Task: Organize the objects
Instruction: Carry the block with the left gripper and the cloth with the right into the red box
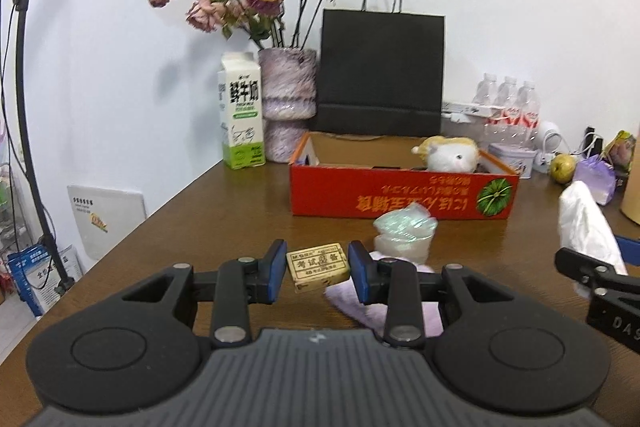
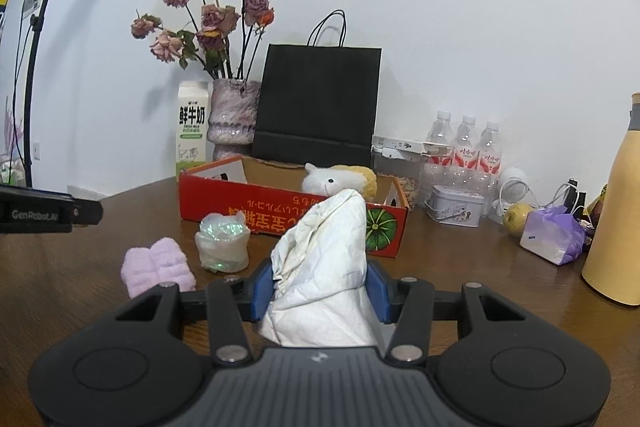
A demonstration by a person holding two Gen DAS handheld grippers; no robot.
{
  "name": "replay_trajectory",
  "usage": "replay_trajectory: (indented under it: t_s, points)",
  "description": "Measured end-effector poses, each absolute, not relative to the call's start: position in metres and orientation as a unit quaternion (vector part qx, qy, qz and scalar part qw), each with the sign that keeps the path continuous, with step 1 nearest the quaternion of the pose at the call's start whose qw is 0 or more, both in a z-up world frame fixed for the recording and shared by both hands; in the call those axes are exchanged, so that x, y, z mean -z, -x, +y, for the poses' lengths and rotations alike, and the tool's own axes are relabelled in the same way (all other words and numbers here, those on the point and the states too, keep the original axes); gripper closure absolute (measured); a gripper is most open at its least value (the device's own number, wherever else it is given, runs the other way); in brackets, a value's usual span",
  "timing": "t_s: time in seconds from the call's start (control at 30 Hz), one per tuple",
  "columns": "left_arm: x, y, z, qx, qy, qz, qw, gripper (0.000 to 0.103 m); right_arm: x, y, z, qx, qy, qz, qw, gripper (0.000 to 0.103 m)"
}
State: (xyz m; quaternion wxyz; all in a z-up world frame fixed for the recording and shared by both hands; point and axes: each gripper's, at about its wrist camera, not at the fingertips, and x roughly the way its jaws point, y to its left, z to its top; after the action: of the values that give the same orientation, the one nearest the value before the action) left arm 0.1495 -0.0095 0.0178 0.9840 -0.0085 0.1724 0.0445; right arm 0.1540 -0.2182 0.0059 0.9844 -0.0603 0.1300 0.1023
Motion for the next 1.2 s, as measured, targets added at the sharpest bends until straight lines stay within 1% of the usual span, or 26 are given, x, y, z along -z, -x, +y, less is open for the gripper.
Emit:
replay_trajectory:
  t_s: [0.27,0.5,0.73,1.2]
  points:
    - [-0.034,-0.155,-0.021,-0.028,0.009,0.162,0.986,0.068,-0.02,-0.154,-0.216,-0.112,0.042,0.125,0.985,0.056]
    - [-0.054,-0.171,-0.026,-0.019,0.012,0.15,0.988,0.068,-0.044,-0.162,-0.207,-0.122,0.044,0.102,0.986,0.056]
    - [-0.073,-0.194,-0.025,-0.016,0.023,0.143,0.989,0.068,-0.062,-0.188,-0.202,-0.128,0.039,0.103,0.986,0.056]
    - [-0.101,-0.255,-0.02,-0.011,0.042,0.14,0.989,0.068,-0.078,-0.251,-0.175,-0.139,0.056,0.113,0.982,0.056]
